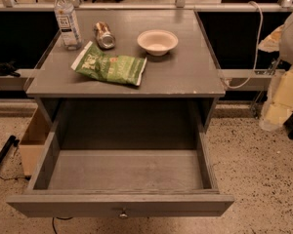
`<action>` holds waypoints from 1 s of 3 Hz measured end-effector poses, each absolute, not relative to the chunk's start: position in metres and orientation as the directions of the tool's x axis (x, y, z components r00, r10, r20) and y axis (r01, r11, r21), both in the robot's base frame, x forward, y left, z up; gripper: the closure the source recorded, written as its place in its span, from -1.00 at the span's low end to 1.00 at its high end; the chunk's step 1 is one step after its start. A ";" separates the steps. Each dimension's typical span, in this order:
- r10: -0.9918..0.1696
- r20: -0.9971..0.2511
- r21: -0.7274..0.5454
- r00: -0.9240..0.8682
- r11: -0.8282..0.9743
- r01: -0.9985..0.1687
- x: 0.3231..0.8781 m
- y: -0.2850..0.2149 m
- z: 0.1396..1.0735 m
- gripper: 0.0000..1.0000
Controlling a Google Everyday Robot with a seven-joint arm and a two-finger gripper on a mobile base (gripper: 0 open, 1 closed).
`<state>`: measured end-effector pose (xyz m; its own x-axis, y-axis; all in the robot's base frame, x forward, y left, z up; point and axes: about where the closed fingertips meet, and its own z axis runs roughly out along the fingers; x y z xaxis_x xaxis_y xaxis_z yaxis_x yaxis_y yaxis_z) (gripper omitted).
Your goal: Place green jalapeno chip bag into top drawer
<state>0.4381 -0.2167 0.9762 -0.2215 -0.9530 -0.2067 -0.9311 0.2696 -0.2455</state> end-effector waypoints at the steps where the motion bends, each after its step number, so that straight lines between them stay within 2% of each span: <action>1: -0.950 -0.224 -0.240 -0.218 0.271 -0.932 0.442 -0.218 0.975 -1.00; 3: -0.937 -0.295 -0.201 -0.186 0.251 -0.947 0.476 -0.202 0.966 -1.00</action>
Offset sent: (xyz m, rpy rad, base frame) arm 0.0180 -0.0012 -0.0127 0.0530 0.0347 0.0155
